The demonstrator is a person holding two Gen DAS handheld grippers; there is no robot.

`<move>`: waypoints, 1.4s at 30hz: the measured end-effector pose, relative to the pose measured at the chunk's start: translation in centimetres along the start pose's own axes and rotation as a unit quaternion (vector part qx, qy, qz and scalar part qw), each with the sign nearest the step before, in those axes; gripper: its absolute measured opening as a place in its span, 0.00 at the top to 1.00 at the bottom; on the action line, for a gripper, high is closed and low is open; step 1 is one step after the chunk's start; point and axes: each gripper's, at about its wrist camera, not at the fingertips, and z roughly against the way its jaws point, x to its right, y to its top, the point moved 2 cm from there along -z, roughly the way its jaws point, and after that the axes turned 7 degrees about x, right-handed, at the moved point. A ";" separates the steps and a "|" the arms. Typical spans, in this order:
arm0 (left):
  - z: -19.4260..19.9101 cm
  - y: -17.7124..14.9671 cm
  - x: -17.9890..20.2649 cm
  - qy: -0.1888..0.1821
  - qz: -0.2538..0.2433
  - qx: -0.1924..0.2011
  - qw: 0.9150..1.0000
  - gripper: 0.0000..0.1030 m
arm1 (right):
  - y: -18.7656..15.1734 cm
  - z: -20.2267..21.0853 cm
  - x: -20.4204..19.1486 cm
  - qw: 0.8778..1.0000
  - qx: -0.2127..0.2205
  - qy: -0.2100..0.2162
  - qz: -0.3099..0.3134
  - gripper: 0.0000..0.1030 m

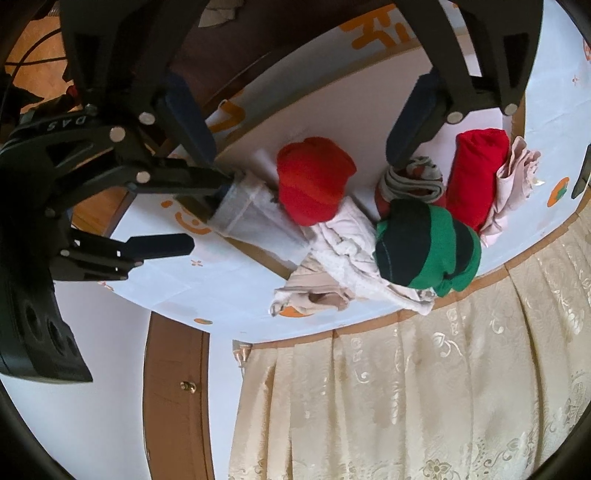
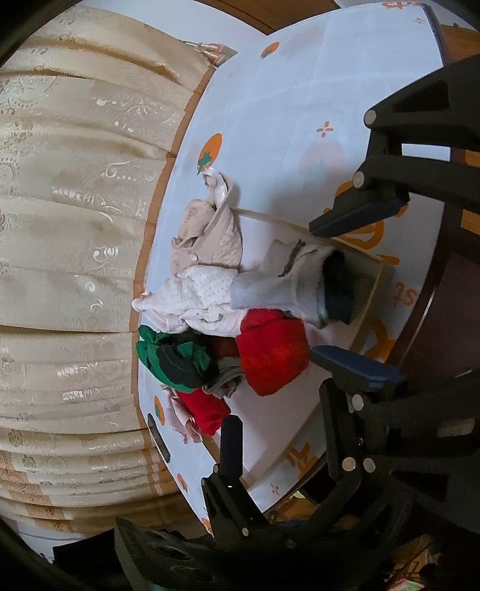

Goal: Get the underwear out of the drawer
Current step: 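Withdraw both grippers from the tray and lower them into the drawer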

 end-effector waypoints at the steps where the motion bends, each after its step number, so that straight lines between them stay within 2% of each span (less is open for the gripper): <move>1: 0.1 0.0 0.1 -0.001 0.000 0.000 1.000 0.05 | -0.1 0.1 0.0 1.000 -0.001 0.001 -0.003 0.37; 17: 1.5 -1.7 0.6 -0.005 -0.004 -0.007 1.000 0.03 | -1.9 2.1 -1.2 1.000 0.002 0.002 0.000 0.34; 27: 4.2 -3.8 1.0 -0.008 -0.013 -0.009 1.000 0.03 | -4.7 3.6 -4.4 0.999 -0.010 0.035 0.014 0.34; 32: 5.8 -5.8 0.6 -0.004 -0.020 -0.018 1.000 0.03 | -6.5 4.2 -6.3 0.998 -0.025 0.055 0.030 0.34; 42: 7.7 -12.1 -0.9 0.022 -0.041 -0.079 0.996 0.03 | -10.9 3.5 -7.4 0.994 -0.073 0.074 0.041 0.33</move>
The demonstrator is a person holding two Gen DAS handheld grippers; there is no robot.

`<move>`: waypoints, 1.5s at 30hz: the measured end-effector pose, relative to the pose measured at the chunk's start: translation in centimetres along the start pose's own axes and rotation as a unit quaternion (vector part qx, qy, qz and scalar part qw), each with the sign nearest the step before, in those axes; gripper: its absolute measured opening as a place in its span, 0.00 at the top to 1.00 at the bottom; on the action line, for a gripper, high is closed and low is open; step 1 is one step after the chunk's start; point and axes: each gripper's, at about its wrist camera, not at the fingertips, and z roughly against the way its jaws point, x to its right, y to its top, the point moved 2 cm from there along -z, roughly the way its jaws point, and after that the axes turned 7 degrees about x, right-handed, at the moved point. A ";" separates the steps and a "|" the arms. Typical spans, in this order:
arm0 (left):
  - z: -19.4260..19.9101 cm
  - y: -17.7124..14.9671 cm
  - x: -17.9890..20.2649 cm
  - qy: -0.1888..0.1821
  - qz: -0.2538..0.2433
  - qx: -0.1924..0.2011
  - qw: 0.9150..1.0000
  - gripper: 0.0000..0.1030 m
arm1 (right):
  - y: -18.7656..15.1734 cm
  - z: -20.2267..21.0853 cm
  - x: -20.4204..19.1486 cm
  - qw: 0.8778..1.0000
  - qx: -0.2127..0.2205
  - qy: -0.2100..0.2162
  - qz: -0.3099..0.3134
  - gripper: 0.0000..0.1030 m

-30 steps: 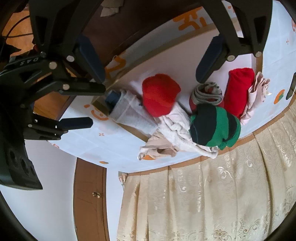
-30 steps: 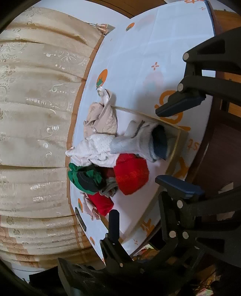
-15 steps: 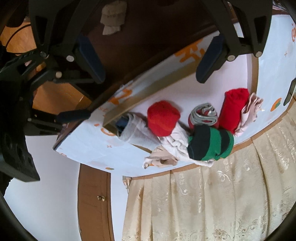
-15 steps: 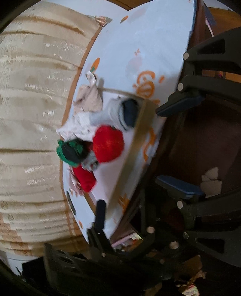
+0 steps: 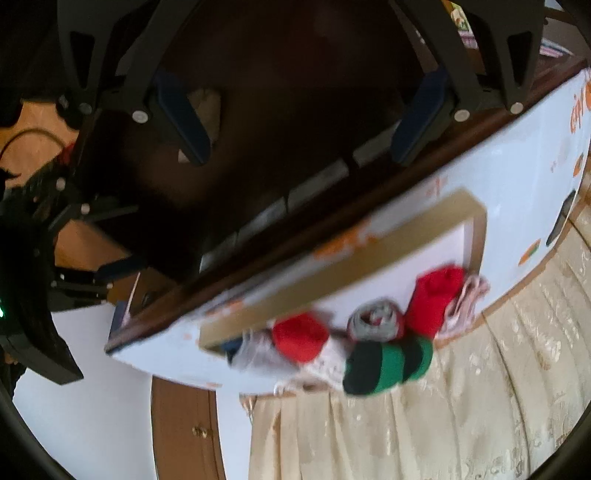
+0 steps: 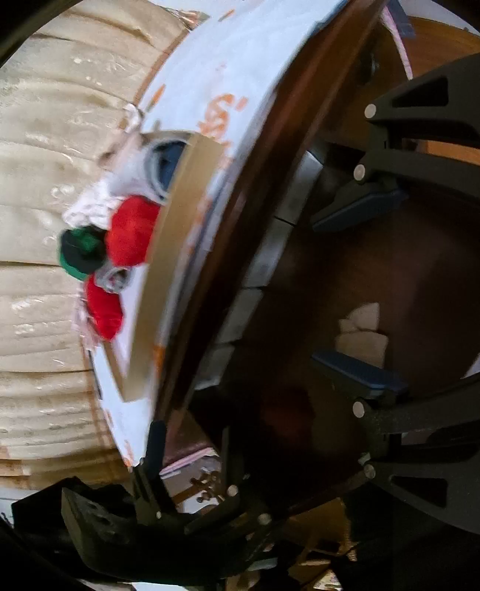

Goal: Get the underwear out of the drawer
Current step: 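Withdraw both grippers from the tray and lower them into the drawer, then grasp the beige knit cloth with the right gripper while the left grasps the dark red garment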

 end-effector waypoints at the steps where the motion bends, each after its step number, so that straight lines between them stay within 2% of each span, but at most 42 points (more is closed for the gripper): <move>1: 0.0 -0.4 0.0 0.001 -0.002 -0.004 1.000 0.03 | -0.5 -0.3 -0.2 1.000 -0.006 0.003 0.001 0.33; 7: -1.4 -3.9 0.3 -0.007 -0.011 -0.049 0.999 0.03 | -2.4 -2.1 -2.3 0.999 -0.035 0.029 0.015 0.33; 12: -3.2 -5.4 0.1 -0.003 -0.012 -0.085 0.996 0.03 | -3.3 -4.0 -3.8 0.996 -0.067 0.053 0.028 0.33; 19: -4.7 -7.1 -0.4 -0.003 -0.023 -0.123 0.992 0.03 | -3.4 -5.7 -4.5 0.993 -0.089 0.065 0.051 0.33; 30: -6.2 -7.1 -0.2 -0.023 -0.048 -0.161 0.985 0.03 | -3.2 -7.7 -4.5 0.985 -0.128 0.076 0.086 0.33; 35: -7.2 -7.4 -0.7 -0.049 -0.042 -0.193 0.979 0.03 | -3.0 -8.9 -4.8 0.980 -0.148 0.098 0.090 0.33; 39: -7.6 -7.7 -0.9 -0.046 -0.057 -0.208 0.975 0.03 | -2.9 -9.8 -4.9 0.975 -0.166 0.114 0.094 0.33; 45: -8.6 -8.0 -1.2 -0.049 -0.051 -0.228 0.971 0.04 | -2.4 -11.1 -4.9 0.969 -0.183 0.125 0.110 0.33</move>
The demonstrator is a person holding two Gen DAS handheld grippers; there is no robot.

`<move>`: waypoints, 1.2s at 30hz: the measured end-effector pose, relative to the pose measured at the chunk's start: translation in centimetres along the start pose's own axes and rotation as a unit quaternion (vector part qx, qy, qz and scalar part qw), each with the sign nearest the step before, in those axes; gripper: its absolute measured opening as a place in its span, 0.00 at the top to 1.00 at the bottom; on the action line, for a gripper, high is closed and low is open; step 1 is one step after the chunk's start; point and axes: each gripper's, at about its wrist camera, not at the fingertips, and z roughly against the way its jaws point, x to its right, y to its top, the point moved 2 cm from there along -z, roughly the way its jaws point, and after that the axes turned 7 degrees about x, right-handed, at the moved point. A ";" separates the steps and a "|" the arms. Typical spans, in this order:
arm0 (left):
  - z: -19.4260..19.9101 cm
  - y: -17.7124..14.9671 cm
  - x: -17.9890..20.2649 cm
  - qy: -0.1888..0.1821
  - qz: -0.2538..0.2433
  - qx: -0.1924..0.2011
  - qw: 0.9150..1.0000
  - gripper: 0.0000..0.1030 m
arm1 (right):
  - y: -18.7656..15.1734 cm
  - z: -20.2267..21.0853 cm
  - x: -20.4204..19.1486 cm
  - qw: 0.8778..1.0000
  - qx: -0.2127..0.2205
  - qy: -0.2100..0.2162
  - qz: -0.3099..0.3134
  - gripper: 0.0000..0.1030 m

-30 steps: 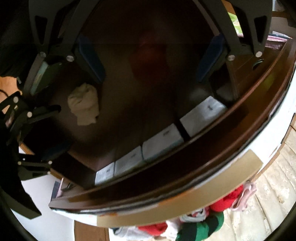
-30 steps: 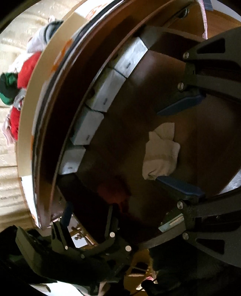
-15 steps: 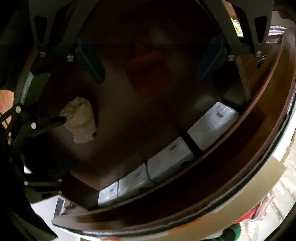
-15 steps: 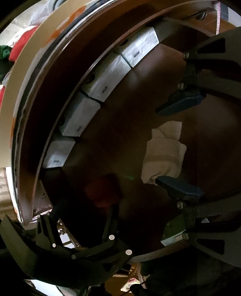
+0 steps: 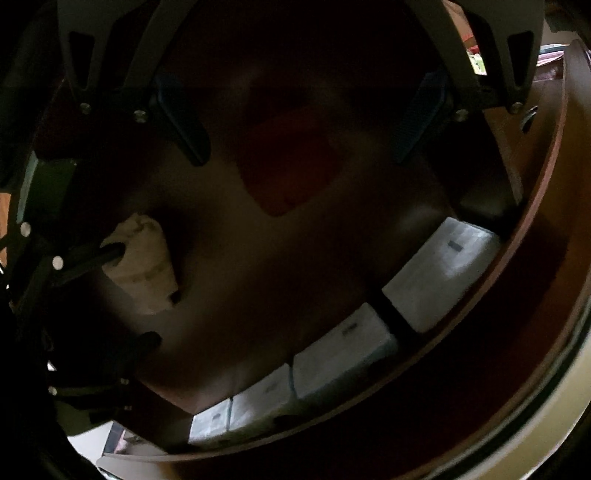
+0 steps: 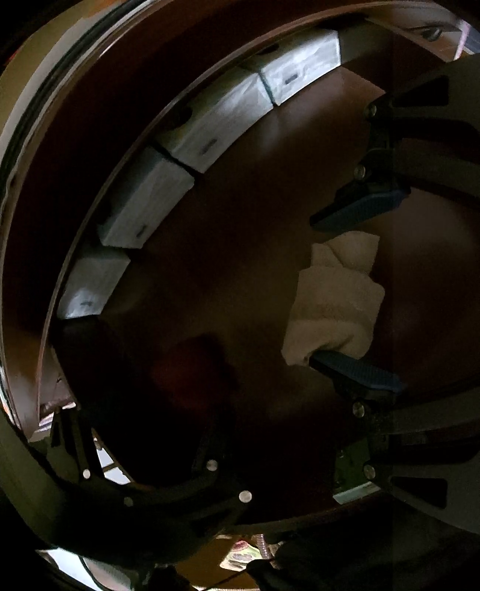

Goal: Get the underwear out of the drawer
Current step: 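Grasp the beige knit cloth with the right gripper while the left grasps the dark red garment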

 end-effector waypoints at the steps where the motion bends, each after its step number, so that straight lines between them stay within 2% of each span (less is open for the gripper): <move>1: -0.2 0.0 0.1 -0.006 -0.001 -0.004 1.000 0.04 | 0.1 -0.1 0.1 1.000 -0.002 0.004 0.003 0.33; 12: -1.7 0.3 0.6 -0.024 -0.019 -0.037 0.999 0.08 | 0.5 -1.6 0.1 0.998 -0.032 0.042 0.030 0.33; 15: -2.2 0.4 0.5 -0.026 -0.017 -0.044 0.999 0.13 | 0.7 -1.7 0.2 0.998 -0.038 0.047 0.035 0.33; 17: -2.5 0.4 0.6 -0.028 -0.017 -0.050 0.998 0.21 | 0.8 -2.0 0.4 0.997 -0.042 0.052 0.035 0.33; 19: -2.6 0.3 0.6 -0.030 -0.017 -0.052 0.998 0.24 | 0.9 -2.2 0.5 0.997 -0.044 0.058 0.033 0.33; 23: -2.9 0.2 0.5 -0.038 -0.013 -0.059 0.997 0.40 | 1.0 -2.8 0.5 0.996 -0.051 0.072 0.027 0.33; 27: -2.9 0.3 0.3 -0.043 -0.010 -0.054 0.998 0.47 | 0.8 -3.6 -0.1 0.994 -0.063 0.088 0.026 0.33; 29: -2.8 0.2 0.0 -0.046 -0.008 -0.048 0.998 0.55 | 0.9 -3.7 -0.1 0.994 -0.062 0.090 0.023 0.33; 31: -2.7 0.1 -0.2 -0.044 -0.007 -0.040 0.998 0.60 | 1.0 -3.6 -0.2 0.994 -0.059 0.092 0.024 0.38; 33: -2.2 0.1 -1.0 -0.044 -0.005 -0.029 0.999 0.63 | 0.7 -2.8 0.4 0.993 -0.053 0.102 0.027 0.52; 36: -1.5 -0.3 -1.1 -0.044 -0.002 -0.013 0.999 0.66 | 0.3 -1.6 0.5 0.995 -0.040 0.082 0.035 0.59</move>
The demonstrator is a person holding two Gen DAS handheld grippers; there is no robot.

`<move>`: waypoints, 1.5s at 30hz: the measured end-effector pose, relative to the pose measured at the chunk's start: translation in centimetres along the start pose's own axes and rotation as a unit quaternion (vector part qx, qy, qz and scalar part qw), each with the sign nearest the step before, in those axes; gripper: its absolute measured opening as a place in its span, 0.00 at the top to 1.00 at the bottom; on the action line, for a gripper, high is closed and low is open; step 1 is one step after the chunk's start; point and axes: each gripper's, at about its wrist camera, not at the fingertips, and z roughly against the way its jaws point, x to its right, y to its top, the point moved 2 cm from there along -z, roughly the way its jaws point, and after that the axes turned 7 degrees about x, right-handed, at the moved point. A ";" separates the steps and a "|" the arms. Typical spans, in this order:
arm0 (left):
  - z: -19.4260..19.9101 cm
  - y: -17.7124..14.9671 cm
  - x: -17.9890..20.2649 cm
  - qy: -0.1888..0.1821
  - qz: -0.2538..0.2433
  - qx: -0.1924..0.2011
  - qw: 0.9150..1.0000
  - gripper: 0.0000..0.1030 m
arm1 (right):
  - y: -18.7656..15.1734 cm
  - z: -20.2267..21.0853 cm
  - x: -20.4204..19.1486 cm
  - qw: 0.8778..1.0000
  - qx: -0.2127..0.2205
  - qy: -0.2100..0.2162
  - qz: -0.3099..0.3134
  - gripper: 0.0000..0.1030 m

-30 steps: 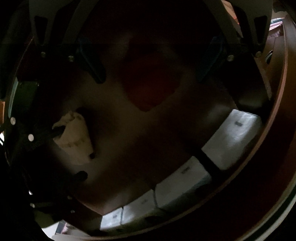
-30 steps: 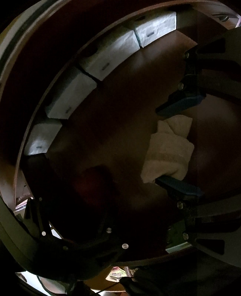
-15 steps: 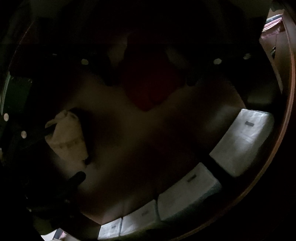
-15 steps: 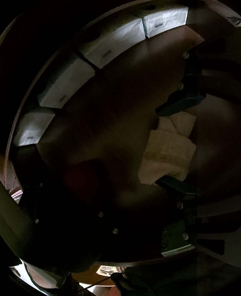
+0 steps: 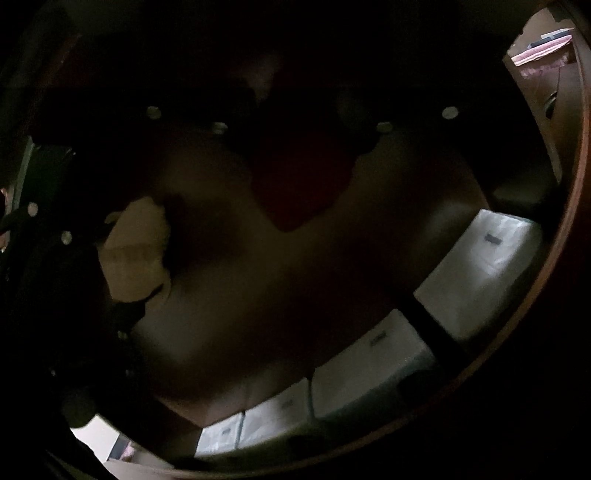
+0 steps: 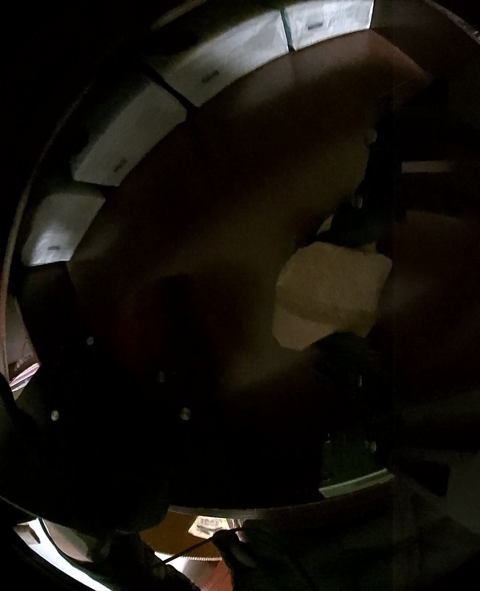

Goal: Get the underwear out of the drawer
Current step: 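Grasp the beige knit cloth with the right gripper while the left grasps the dark red garment, then lift both garments out of the drawer and carry them toward the tray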

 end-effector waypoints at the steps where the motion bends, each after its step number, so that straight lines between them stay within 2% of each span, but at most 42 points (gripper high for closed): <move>1: 0.2 0.0 0.0 0.000 0.001 0.006 1.000 0.66 | 0.0 0.3 0.0 1.000 0.006 -0.008 -0.001 0.60; 9: 2.7 0.4 -0.6 0.003 0.014 0.073 0.997 0.66 | -0.4 3.3 2.0 0.995 0.071 -0.034 -0.053 0.61; 13: 3.9 1.0 -0.7 0.020 0.021 0.108 0.994 0.66 | -0.6 4.9 2.5 0.990 0.110 -0.048 -0.069 0.60; 17: 4.9 1.8 -1.8 0.021 0.041 0.142 0.989 0.66 | -1.5 6.3 1.1 0.985 0.145 -0.056 -0.082 0.60; 21: 5.9 1.6 -2.2 0.027 0.055 0.170 0.984 0.66 | -2.3 6.9 0.7 0.982 0.154 -0.074 -0.080 0.60; 27: 5.1 2.6 -1.1 0.028 0.087 0.191 0.977 0.66 | -2.6 7.5 0.7 0.977 0.177 -0.078 -0.089 0.60; 34: 6.8 2.1 -1.3 0.028 0.119 0.217 0.968 0.66 | -2.4 7.5 0.9 0.972 0.197 -0.091 -0.093 0.60; 45: 7.5 1.6 -1.3 0.034 0.140 0.238 0.961 0.66 | -2.0 8.1 0.3 0.967 0.216 -0.105 -0.080 0.60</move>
